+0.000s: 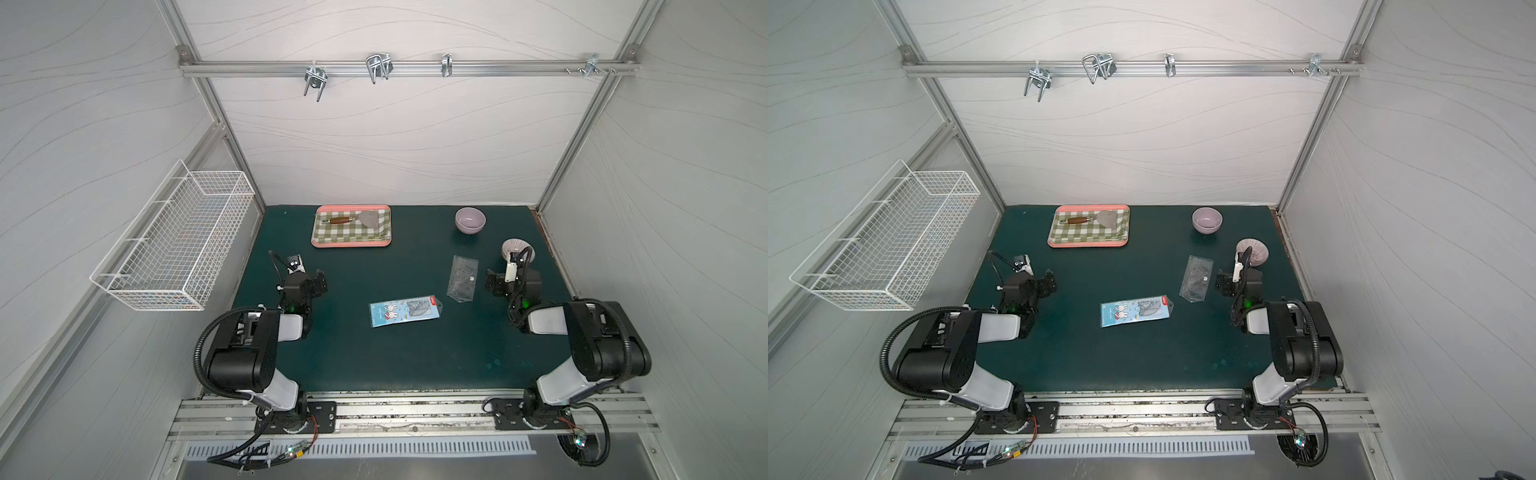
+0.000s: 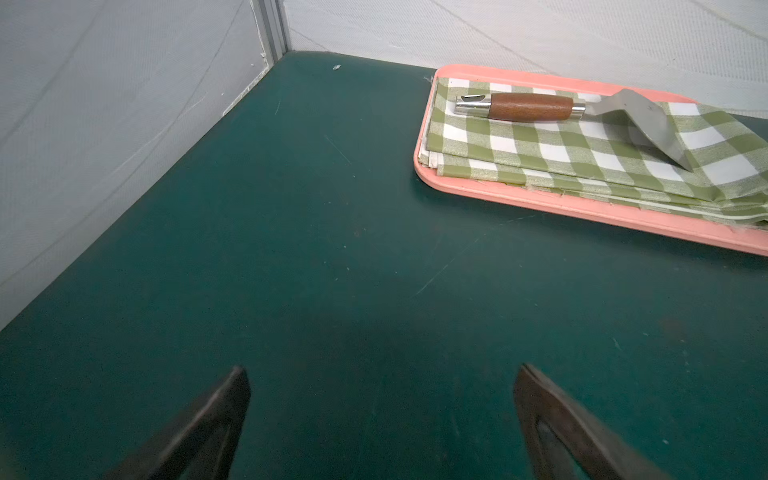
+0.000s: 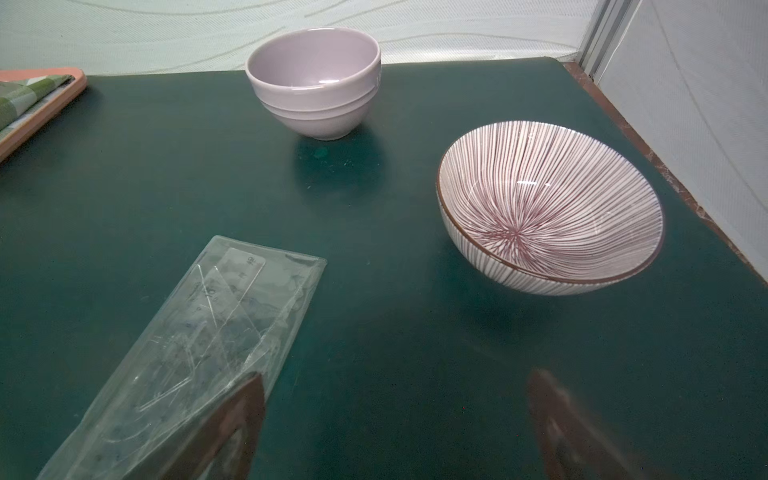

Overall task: Open the ruler set and take out the ruler
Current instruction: Pick up the ruler set bag from the center of the board.

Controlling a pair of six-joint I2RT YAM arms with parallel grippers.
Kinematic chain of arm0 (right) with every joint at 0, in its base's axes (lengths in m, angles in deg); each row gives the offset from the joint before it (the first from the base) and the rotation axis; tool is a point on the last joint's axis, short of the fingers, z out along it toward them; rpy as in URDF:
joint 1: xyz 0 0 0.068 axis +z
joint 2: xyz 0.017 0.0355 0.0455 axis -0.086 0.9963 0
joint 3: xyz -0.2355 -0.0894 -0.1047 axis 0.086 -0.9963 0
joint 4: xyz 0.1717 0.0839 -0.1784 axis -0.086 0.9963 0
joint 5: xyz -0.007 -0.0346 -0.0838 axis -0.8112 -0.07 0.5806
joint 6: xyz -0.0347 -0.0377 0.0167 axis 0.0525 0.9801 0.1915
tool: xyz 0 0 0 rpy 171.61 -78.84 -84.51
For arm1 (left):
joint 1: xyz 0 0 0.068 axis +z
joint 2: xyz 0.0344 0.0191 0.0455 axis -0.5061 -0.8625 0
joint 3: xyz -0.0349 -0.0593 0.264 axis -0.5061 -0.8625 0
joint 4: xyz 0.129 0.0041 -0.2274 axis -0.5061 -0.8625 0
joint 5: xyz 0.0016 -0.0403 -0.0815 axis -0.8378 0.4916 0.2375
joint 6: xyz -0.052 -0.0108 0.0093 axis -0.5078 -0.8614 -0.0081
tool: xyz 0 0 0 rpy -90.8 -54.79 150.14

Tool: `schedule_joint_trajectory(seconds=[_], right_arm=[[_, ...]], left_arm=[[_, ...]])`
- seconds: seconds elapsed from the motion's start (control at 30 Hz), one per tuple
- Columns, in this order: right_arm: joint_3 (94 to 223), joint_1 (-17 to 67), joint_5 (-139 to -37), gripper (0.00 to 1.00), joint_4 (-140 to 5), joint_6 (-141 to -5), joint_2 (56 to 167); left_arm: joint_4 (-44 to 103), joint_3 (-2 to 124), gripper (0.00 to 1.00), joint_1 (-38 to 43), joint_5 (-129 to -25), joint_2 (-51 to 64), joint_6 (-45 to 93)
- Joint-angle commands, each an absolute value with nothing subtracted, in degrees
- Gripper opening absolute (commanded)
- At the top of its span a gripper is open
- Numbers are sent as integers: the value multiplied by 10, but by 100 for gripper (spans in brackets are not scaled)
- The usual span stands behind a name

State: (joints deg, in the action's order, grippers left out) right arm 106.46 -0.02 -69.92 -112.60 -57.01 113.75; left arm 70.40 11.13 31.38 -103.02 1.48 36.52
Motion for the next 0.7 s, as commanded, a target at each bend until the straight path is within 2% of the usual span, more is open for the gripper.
schedule_joint_trajectory(seconds=[0.0, 0.5, 0.67], right_arm=[[1071, 4, -700, 99, -1139, -562, 1137], [1069, 4, -702, 99, -1143, -559, 1137], [1066, 2, -698, 99, -1146, -566, 1134]], left_arm=[[724, 123, 100, 312, -1037, 18, 369], [724, 123, 100, 309, -1038, 18, 372], [703, 124, 100, 312, -1069, 39, 353]])
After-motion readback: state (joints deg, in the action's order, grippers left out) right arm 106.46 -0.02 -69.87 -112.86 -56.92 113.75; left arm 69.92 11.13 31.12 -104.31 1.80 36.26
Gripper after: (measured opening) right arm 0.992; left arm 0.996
